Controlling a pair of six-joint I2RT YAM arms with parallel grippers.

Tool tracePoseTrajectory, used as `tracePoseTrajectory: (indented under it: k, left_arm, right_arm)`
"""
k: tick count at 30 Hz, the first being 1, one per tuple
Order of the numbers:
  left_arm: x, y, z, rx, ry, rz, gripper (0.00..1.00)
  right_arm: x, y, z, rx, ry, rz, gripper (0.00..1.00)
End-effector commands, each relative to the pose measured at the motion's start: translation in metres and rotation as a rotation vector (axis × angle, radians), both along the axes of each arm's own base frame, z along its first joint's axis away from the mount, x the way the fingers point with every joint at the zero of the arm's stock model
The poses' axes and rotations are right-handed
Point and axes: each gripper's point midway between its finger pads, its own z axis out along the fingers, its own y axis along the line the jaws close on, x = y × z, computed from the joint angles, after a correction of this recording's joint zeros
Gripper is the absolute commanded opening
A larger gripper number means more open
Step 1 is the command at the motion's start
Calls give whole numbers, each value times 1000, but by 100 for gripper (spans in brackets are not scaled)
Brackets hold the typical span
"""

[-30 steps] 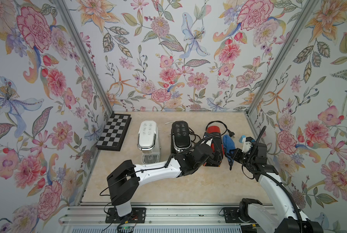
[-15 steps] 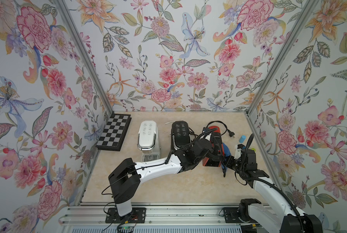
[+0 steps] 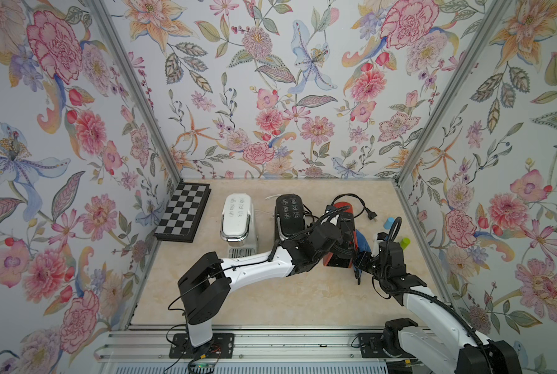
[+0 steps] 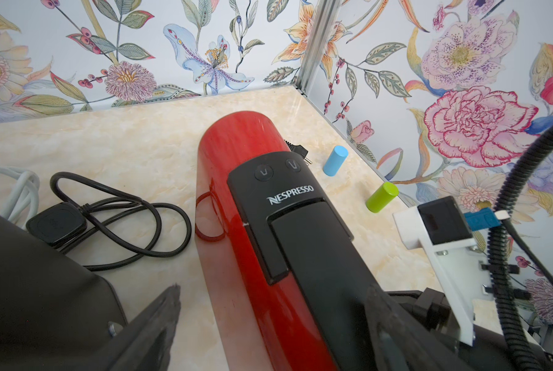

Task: Wipe the surface of a coffee machine
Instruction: Wipe the dirt from the surface of the coffee machine.

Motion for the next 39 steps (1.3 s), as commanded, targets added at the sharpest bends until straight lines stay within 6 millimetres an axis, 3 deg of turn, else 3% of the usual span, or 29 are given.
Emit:
tracePoseTrajectory:
  k: [1,8,12,18,26,33,39]
  left_arm:
    - [6,13,5,44,-16,29,91]
    - [5,27,20,51,-41,60,92]
    - [5,28,27,46,-52,54,92]
    - [3,27,18,53,-36,46,93]
    - [0,20,14,33,-18,16,93]
    - [-2,14,21,13,-17,-8,92]
    - [-2,9,9,17,2,-11,91]
  right_arm:
    - [-18,44,-1,121,28,173,0]
    - [-20,60,5,135,14,209,0]
    - [-20,60,6,130,12,202,0]
    - [-21,47,9,73,19,168,0]
    - [-19,11,74,117,-90,124,0]
    - [-5,24,124,282,-188,214,0]
    - [26,24,126,391,-206,227,0]
